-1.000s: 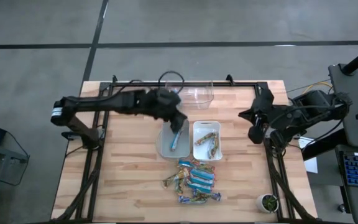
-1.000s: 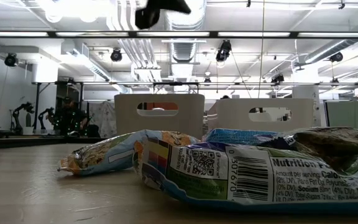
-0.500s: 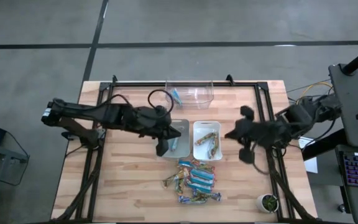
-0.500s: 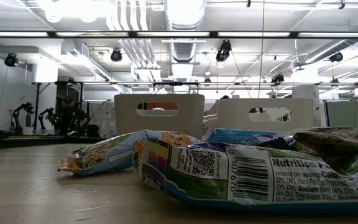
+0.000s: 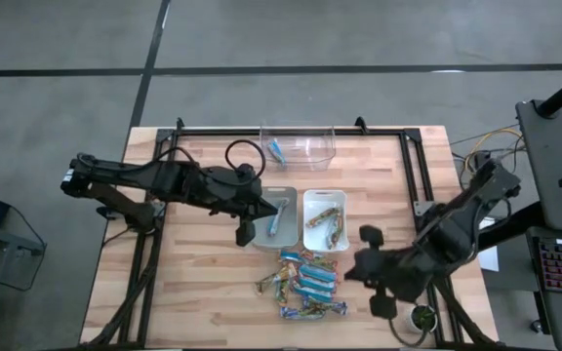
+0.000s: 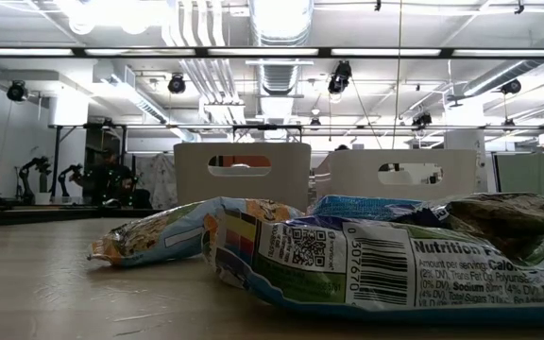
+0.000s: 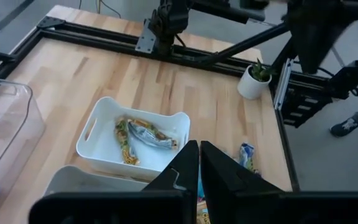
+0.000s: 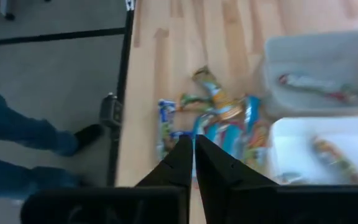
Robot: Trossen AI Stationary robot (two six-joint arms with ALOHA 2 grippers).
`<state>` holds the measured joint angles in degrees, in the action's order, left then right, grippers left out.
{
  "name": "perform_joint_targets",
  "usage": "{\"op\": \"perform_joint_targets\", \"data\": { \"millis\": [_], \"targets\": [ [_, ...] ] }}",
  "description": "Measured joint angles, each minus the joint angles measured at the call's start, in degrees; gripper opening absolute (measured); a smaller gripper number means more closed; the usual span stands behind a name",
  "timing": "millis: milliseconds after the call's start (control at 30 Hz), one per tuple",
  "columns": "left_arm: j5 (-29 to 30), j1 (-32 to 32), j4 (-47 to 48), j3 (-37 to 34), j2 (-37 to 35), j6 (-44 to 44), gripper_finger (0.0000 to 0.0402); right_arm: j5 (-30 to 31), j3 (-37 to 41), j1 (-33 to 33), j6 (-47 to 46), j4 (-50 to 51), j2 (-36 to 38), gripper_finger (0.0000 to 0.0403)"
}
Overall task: Pick and place Granola Bars by type
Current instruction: Put the blue granola bar into the transparent bin
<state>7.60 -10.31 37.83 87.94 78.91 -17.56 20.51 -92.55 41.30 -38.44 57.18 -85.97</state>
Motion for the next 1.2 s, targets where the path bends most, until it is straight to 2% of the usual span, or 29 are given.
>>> {"op": "perform_joint_targets", "data": {
  "millis": [200,300,433,667,867,1200],
  "targets": [
    [0.0,0.0,1.5,0.0,0.0,1.2,0.0000,-3.7,0.0,1.7,-7.9,-0.7,-4.7,0.0050],
    [0.0,-0.2,2.3,0.0,0.0,0.9,0.0000,-6.7,0.0,1.7,-10.7,-0.5,-7.1,0.0086],
    [0.0,-1.3,2.7,-0.1,0.0,0.5,0.0000,-7.5,0.0,1.7,-13.5,-0.4,-10.0,0.0142],
    [5.7,-5.5,2.7,-0.6,-0.3,1.6,0.0000,-12.9,0.0,0.7,-15.7,0.0,-12.6,0.0215],
    [6.3,-8.1,2.1,-3.8,-2.8,1.1,0.0000,-13.3,0.0,0.0,-15.2,0.9,-14.1,0.0232],
    [7.5,-9.1,-5.0,-15.3,-12.2,-3.1,0.0000,-16.9,0.1,-0.6,-14.7,0.8,-20.0,0.0233]
  ]
}}
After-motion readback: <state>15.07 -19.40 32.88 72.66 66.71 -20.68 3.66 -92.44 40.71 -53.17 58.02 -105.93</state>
